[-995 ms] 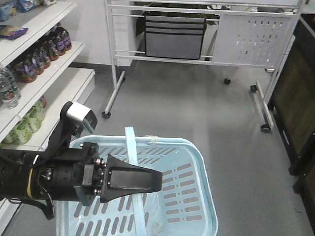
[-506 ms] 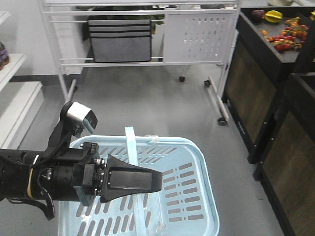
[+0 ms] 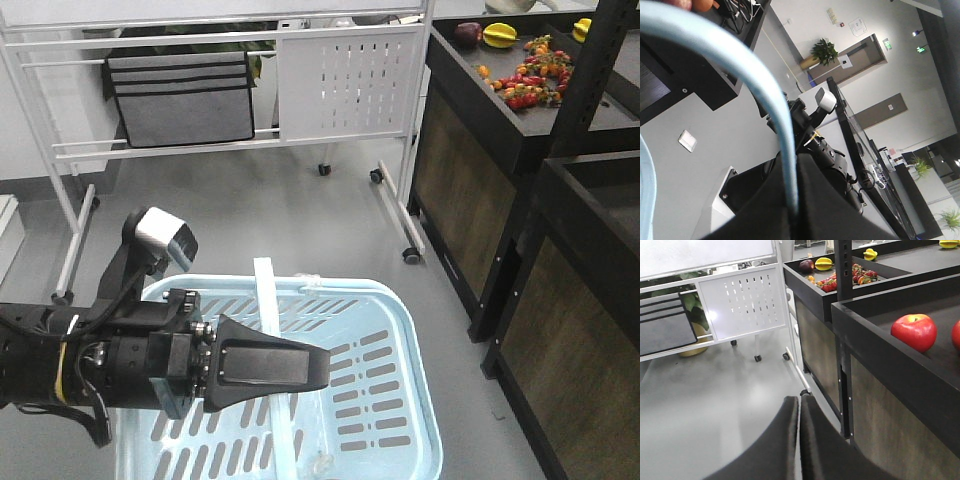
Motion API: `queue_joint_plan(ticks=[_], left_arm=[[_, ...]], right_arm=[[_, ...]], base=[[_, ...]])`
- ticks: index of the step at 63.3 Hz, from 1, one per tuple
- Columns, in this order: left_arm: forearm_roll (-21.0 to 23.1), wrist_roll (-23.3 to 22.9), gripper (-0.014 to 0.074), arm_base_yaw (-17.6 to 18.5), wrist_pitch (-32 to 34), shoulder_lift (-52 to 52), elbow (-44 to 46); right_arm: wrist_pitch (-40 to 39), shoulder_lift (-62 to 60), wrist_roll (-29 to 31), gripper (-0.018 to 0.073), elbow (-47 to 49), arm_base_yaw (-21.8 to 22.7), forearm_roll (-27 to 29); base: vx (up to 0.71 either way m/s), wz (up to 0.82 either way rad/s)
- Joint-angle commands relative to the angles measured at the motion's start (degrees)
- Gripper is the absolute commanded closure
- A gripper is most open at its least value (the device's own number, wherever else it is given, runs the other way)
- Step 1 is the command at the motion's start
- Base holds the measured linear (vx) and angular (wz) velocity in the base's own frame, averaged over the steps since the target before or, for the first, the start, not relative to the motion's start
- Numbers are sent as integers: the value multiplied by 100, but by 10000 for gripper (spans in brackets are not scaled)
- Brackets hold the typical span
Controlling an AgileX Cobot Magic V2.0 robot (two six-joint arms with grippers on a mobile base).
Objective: Place coke in basket with both arms
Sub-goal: 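Hold the basket in the left gripper while the base drives to another shelf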
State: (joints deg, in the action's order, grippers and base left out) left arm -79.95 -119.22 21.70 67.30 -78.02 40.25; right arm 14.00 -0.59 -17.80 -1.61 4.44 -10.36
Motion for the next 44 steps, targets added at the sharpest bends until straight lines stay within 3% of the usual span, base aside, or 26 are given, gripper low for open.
queue_joint_plan(ticks=[1,44], left_arm=[[467,26,603,20,1184,187,120],[467,26,603,20,1184,187,120]], right_arm=[[-395,-103,5,561,-63,43,-41],[-395,-103,5,561,-63,43,-41]], base=[[23,-9],[24,-8]])
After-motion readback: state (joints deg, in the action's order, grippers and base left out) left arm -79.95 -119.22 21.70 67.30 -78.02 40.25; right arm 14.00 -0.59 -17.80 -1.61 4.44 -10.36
